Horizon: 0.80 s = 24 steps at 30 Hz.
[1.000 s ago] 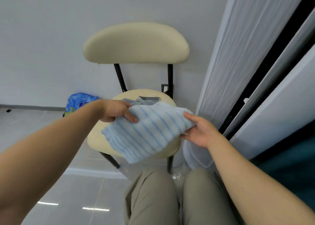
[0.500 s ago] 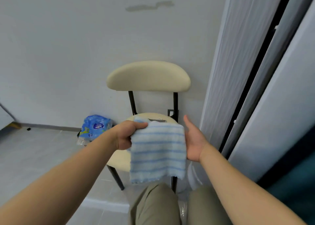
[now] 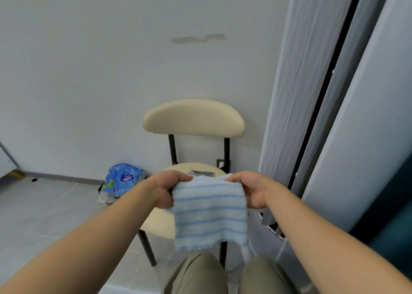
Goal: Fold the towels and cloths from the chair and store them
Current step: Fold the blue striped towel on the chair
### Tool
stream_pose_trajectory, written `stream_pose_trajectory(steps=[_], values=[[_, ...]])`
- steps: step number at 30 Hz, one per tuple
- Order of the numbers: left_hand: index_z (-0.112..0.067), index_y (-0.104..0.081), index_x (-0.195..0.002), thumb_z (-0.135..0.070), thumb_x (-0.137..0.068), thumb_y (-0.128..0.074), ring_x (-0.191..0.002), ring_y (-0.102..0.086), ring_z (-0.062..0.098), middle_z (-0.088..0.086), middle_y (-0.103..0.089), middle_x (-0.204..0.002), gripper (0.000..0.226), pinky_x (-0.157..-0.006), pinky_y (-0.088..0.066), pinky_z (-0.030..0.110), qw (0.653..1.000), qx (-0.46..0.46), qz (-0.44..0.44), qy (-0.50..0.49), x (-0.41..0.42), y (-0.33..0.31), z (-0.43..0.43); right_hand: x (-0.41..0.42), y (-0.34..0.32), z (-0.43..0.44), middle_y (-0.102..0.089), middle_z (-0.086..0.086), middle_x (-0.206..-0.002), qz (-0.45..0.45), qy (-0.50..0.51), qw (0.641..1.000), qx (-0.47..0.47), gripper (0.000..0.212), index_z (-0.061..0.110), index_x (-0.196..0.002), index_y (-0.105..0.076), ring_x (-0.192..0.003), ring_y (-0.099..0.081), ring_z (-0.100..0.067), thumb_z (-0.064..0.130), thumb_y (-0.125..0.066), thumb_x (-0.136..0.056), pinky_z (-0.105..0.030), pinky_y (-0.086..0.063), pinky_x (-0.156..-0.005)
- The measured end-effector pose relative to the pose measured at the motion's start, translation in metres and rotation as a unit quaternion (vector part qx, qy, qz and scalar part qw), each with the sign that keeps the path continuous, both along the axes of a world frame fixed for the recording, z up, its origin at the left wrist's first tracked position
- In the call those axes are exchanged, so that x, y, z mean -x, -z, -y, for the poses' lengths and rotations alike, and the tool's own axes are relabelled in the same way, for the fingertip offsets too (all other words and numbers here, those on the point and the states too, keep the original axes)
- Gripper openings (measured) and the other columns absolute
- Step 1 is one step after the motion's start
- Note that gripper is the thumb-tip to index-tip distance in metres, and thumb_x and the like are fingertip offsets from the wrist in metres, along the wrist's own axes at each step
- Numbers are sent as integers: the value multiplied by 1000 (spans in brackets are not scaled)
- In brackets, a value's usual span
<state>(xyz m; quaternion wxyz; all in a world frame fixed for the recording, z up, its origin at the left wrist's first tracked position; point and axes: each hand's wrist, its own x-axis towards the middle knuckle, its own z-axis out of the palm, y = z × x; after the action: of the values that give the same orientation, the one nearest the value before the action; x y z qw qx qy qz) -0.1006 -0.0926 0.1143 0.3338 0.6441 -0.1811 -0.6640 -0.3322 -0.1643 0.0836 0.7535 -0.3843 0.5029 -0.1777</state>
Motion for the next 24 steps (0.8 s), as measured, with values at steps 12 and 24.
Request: stream_pose_trajectory(steps=[12, 24], values=[[-7, -69, -106, 5, -92, -60, -94, -71, 17, 0, -76, -99, 21, -79, -57, 29, 795, 585, 156, 44, -14, -199, 5, 11, -213, -4, -70, -18, -120, 202, 51, 869, 448, 41, 3, -119, -68, -103, -69, -28, 16, -74, -80, -45, -57, -92], [-15, -67, -123, 14, -87, -65, -100, -72, 28, 16, -71, -117, 46, -78, -60, 34, 775, 584, 231, 73, -17, -230, -3, 29, -257, -2, -76, -7, -100, 88, -4, 809, 581, 49, 16, -112, -72, -89, -71, -20, -22, -51, -88, -36, -59, -79]])
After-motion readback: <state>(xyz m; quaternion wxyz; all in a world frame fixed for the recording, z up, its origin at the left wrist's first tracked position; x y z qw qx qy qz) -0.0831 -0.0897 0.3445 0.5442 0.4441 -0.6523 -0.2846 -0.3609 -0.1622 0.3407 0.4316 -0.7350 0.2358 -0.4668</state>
